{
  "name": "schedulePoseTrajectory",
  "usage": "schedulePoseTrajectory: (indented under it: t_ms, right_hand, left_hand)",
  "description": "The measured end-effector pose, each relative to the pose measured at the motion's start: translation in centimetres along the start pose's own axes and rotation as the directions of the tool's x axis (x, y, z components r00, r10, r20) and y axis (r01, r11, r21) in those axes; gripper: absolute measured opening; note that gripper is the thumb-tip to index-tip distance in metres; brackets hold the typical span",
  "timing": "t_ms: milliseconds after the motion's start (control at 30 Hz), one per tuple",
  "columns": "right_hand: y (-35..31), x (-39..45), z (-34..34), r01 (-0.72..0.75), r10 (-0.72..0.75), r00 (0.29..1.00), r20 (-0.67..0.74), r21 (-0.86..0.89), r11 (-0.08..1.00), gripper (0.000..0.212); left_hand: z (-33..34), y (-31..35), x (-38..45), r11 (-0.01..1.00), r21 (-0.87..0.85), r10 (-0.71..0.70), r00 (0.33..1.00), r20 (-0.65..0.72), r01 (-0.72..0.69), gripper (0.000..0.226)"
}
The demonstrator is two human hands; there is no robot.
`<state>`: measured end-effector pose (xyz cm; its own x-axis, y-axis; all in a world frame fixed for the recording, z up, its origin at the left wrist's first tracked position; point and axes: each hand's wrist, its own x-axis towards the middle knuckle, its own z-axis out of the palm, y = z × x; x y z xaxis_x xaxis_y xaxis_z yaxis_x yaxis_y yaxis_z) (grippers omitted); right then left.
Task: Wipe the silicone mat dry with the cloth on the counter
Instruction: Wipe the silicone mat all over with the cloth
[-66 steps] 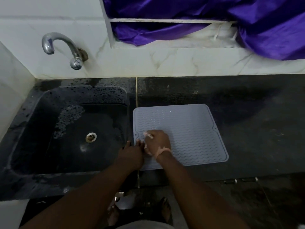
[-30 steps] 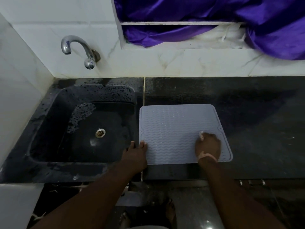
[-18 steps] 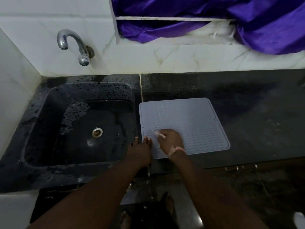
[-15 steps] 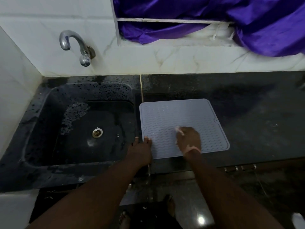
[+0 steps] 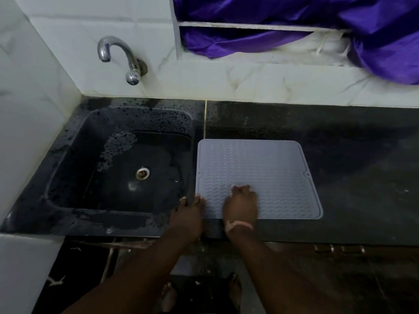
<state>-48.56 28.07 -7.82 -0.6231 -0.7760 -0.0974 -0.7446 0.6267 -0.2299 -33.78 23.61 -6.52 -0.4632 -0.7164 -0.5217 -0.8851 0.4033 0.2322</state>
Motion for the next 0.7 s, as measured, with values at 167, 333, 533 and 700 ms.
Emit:
schedulePoseTrajectory:
  t_ms: [167, 333, 533, 700]
  right_hand:
    - [-3.3, -0.7, 0.6, 0.285, -0.304, 0.950, 0.067, 0.212, 0.935, 0.038]
    - [4.5, 2.3, -2.3, 0.162, -0.124, 0.981, -0.147, 0.278, 0.947, 0.025]
    - [13.0, 4.5, -4.4, -0.189, 0.216, 0.951, -0.222, 0.137, 0.972, 0.030]
    - [4.5, 0.8, -2.2, -0.091, 0.110, 0.986, -0.125, 0.148, 0.985, 0.029]
  left_hand:
    - [-0.6, 0.3, -0.1, 0.999, 0.037, -0.003, 1.000, -0.003, 0.003, 0.080]
    - [-1.5, 0.7, -0.1, 0.999, 0.052, -0.013, 1.000, 0.012, 0.013, 0.071]
    - [-1.9, 0.9, -0.2, 0.997, 0.076, -0.019, 0.999, 0.046, 0.016, 0.071]
    - [-1.7, 0.8, -0.1, 0.994, 0.106, 0.009, 0.999, 0.052, -0.015, 0.071]
